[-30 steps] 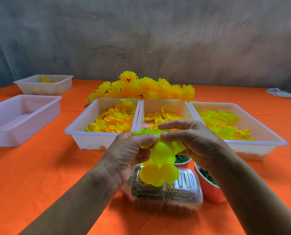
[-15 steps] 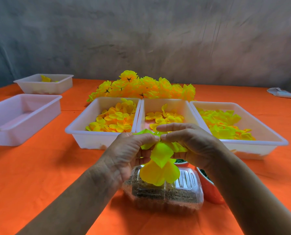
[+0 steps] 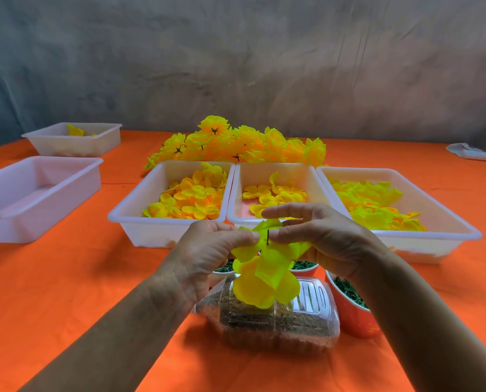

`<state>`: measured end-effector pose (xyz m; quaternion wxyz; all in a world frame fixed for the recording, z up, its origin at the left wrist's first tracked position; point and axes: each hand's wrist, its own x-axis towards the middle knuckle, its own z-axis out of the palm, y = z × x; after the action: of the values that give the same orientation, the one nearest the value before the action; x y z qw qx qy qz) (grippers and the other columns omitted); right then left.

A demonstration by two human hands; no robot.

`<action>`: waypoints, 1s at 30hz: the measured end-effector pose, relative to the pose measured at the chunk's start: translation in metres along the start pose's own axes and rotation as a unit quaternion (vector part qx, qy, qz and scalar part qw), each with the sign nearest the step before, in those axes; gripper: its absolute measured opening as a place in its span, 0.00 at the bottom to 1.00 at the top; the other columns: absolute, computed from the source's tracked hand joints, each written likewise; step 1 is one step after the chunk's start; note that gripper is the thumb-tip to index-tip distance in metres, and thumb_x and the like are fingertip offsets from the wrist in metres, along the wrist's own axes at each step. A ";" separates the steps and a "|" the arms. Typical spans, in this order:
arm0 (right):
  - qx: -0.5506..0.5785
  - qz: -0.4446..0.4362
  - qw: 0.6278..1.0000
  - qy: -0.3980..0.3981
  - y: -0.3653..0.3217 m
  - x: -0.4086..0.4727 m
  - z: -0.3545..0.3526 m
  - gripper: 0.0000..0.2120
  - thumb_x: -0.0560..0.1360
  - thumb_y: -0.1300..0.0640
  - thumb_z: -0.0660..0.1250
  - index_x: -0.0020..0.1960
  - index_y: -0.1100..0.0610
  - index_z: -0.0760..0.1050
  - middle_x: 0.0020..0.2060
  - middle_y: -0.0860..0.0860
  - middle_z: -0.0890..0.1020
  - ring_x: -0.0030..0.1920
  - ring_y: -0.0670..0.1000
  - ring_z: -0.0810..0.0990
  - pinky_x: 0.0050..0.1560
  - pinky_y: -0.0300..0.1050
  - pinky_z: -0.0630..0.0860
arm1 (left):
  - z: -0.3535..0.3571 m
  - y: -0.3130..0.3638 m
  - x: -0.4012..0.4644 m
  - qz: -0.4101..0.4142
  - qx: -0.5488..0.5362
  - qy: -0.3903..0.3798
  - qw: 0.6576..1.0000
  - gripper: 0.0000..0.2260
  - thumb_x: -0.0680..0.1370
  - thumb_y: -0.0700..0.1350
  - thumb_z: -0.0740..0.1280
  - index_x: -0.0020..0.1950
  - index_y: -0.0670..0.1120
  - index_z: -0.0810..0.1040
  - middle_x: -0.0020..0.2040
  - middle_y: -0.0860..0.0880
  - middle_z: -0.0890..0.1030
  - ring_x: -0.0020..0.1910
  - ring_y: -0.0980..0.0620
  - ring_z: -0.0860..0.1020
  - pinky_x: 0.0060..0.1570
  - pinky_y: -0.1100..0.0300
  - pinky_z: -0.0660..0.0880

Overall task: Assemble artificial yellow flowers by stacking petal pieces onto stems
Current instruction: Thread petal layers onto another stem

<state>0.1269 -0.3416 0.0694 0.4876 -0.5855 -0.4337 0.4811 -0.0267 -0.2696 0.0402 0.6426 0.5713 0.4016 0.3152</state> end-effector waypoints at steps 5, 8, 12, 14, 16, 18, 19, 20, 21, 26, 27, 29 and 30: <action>-0.018 0.006 1.000 0.001 0.006 0.001 -0.002 0.19 0.66 0.72 0.70 0.54 0.58 0.79 0.44 0.58 0.81 0.42 0.55 0.80 0.46 0.50 0.75 | 0.002 -0.002 -0.001 0.012 0.013 0.016 1.000 0.05 0.67 0.40 0.74 0.41 0.39 0.82 0.34 0.48 0.81 0.30 0.57 0.73 0.20 0.70 0.67; -0.048 0.006 0.999 0.013 0.008 0.001 -0.001 0.19 0.67 0.72 0.70 0.53 0.57 0.80 0.44 0.56 0.80 0.41 0.53 0.80 0.43 0.47 0.75 | 0.003 -0.004 -0.002 0.020 0.020 0.011 1.000 0.03 0.69 0.38 0.73 0.39 0.39 0.82 0.28 0.52 0.80 0.26 0.62 0.75 0.21 0.72 0.67; -0.054 0.007 0.998 0.015 0.009 0.001 0.000 0.18 0.67 0.73 0.70 0.53 0.56 0.80 0.46 0.57 0.79 0.44 0.55 0.78 0.46 0.49 0.74 | 0.002 -0.007 0.000 0.029 0.028 0.013 0.999 0.05 0.70 0.37 0.72 0.34 0.41 0.81 0.26 0.52 0.80 0.23 0.64 0.75 0.22 0.74 0.67; -0.056 0.009 0.998 0.014 0.010 0.002 0.001 0.18 0.67 0.73 0.70 0.53 0.56 0.79 0.46 0.57 0.79 0.44 0.55 0.78 0.44 0.47 0.74 | 0.002 -0.009 0.001 0.027 0.036 0.017 0.999 0.05 0.69 0.37 0.73 0.33 0.41 0.81 0.27 0.52 0.80 0.24 0.63 0.75 0.24 0.73 0.67; -0.062 0.011 0.998 0.014 0.011 0.003 0.001 0.18 0.67 0.73 0.70 0.53 0.56 0.79 0.45 0.57 0.79 0.44 0.55 0.78 0.43 0.47 0.74 | 0.002 -0.010 0.003 0.024 0.045 0.023 0.998 0.04 0.69 0.39 0.73 0.35 0.41 0.81 0.29 0.51 0.81 0.29 0.61 0.76 0.28 0.70 0.69; -0.071 0.011 0.997 0.015 0.011 0.003 0.001 0.19 0.67 0.73 0.70 0.54 0.56 0.79 0.46 0.57 0.79 0.44 0.56 0.78 0.44 0.47 0.74 | 0.001 -0.012 0.004 0.025 0.054 0.027 0.998 0.04 0.69 0.39 0.74 0.37 0.40 0.81 0.32 0.48 0.81 0.34 0.56 0.77 0.32 0.67 0.70; -0.073 0.011 0.997 0.015 0.012 0.004 0.001 0.19 0.67 0.73 0.70 0.54 0.57 0.79 0.46 0.58 0.79 0.44 0.56 0.78 0.44 0.47 0.74 | 0.001 -0.014 0.004 0.029 0.058 0.028 0.998 0.04 0.68 0.39 0.74 0.37 0.39 0.81 0.33 0.47 0.81 0.35 0.55 0.77 0.32 0.68 0.71; -0.073 0.011 0.997 0.015 0.012 0.004 0.001 0.19 0.67 0.73 0.70 0.55 0.57 0.79 0.46 0.58 0.79 0.44 0.56 0.79 0.44 0.47 0.74 | 0.002 -0.015 0.004 0.033 0.063 0.032 0.997 0.05 0.68 0.39 0.74 0.38 0.38 0.81 0.33 0.48 0.80 0.35 0.56 0.77 0.31 0.71 0.70; -0.071 0.011 0.997 0.013 0.013 0.004 0.001 0.19 0.67 0.73 0.70 0.55 0.58 0.79 0.46 0.58 0.79 0.43 0.55 0.79 0.43 0.46 0.75 | 0.001 -0.016 0.004 0.037 0.070 0.038 0.996 0.05 0.68 0.39 0.74 0.38 0.38 0.81 0.32 0.48 0.79 0.33 0.59 0.76 0.28 0.75 0.68; -0.082 0.006 0.997 0.005 0.014 0.007 0.000 0.19 0.67 0.74 0.69 0.55 0.59 0.79 0.41 0.56 0.81 0.40 0.54 0.79 0.40 0.44 0.75 | 0.003 -0.019 0.004 0.053 0.098 0.030 0.993 0.04 0.68 0.38 0.74 0.37 0.38 0.81 0.32 0.48 0.79 0.27 0.63 0.75 0.25 0.74 0.68; -0.092 0.006 0.996 0.005 0.015 0.008 0.001 0.19 0.67 0.75 0.69 0.54 0.59 0.78 0.40 0.56 0.80 0.39 0.54 0.79 0.40 0.44 0.75 | 0.004 -0.020 0.004 0.062 0.109 0.030 0.992 0.04 0.68 0.36 0.74 0.35 0.38 0.81 0.33 0.47 0.79 0.27 0.62 0.74 0.26 0.73 0.69; -0.106 0.009 0.994 0.003 0.018 0.009 0.003 0.20 0.67 0.76 0.68 0.53 0.58 0.78 0.39 0.56 0.79 0.39 0.54 0.78 0.38 0.44 0.74 | 0.006 -0.024 0.004 0.080 0.126 0.036 0.988 0.05 0.68 0.34 0.73 0.32 0.36 0.80 0.35 0.46 0.79 0.29 0.58 0.74 0.27 0.69 0.70; -0.107 0.010 0.994 0.003 0.020 0.010 0.004 0.19 0.67 0.76 0.68 0.53 0.58 0.78 0.39 0.56 0.78 0.39 0.55 0.78 0.38 0.43 0.74 | 0.006 -0.025 0.004 0.084 0.128 0.039 0.987 0.05 0.68 0.34 0.73 0.33 0.34 0.80 0.35 0.45 0.79 0.30 0.57 0.75 0.28 0.69 0.70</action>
<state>0.1257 -0.3347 0.0481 0.4184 -0.6399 -0.4752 0.4355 -0.0206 -0.2730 0.0150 0.5196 0.6676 0.4138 0.3363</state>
